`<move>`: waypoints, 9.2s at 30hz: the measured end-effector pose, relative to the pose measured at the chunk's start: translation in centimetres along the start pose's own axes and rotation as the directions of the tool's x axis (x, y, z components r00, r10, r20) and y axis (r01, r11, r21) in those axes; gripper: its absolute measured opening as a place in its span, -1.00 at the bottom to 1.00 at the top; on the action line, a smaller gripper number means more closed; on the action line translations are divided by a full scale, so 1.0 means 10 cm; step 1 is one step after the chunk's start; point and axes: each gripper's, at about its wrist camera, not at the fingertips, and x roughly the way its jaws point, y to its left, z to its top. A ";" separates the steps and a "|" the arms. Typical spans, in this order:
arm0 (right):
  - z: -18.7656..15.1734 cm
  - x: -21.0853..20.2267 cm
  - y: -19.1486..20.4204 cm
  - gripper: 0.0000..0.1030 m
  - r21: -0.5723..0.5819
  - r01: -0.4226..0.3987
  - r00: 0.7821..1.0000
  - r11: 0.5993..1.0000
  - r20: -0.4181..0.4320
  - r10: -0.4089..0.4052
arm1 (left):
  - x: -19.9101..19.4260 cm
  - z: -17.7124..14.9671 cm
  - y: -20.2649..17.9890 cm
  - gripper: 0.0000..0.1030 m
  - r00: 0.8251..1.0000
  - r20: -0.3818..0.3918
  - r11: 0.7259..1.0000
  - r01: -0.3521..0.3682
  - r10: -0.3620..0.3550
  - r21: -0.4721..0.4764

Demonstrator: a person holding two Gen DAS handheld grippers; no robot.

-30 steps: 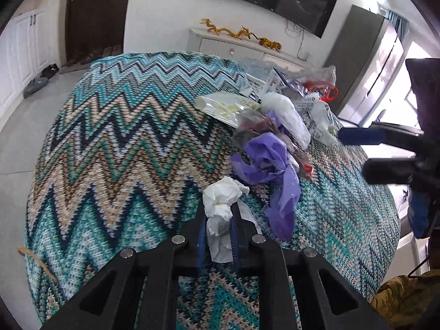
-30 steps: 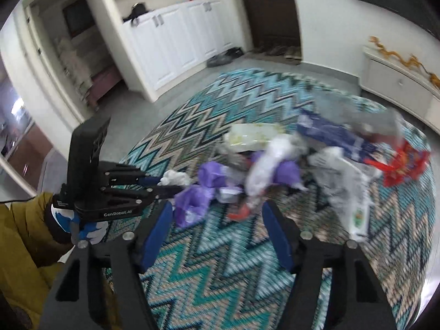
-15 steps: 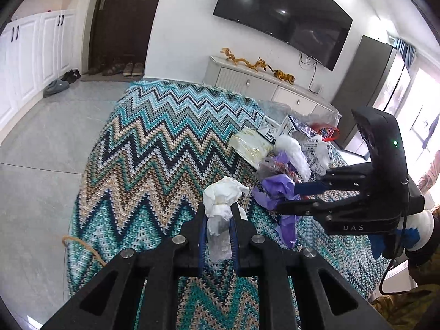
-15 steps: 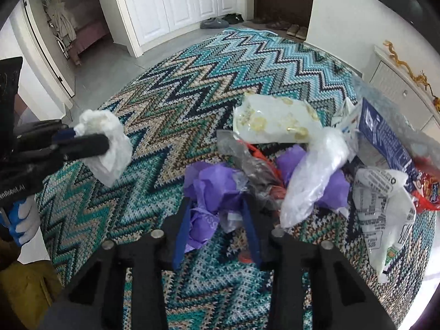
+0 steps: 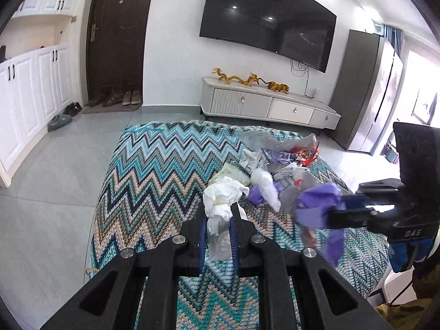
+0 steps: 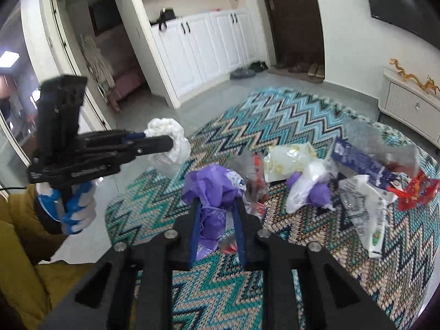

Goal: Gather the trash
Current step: 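Grasp the white tissue with the left tool while the right tool grasps the purple glove, then carry tissue and glove to the white bin and open both tools, then move both tools back over the rug, then grasp the clear plastic bag with the left tool while the right tool grasps the red snack packet, then carry both items to the white bin and open both tools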

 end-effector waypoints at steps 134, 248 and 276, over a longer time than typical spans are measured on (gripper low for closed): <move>-3.37 -2.87 -3.07 0.03 0.800 0.537 0.677 0.267 -0.219 -0.703 | 2.33 0.61 -5.05 0.16 0.824 -0.411 0.736 0.547 -0.390 0.399; -1.81 -3.02 -0.82 -0.83 0.514 0.608 0.641 0.605 0.131 -0.756 | 0.25 0.77 -3.01 -0.66 0.917 -0.130 0.806 0.394 -0.377 0.441; -3.61 -2.47 -3.41 -0.43 0.754 0.619 0.663 0.221 -0.350 -0.661 | 3.35 -0.22 -5.59 0.09 0.768 -0.597 0.781 0.513 -0.232 0.356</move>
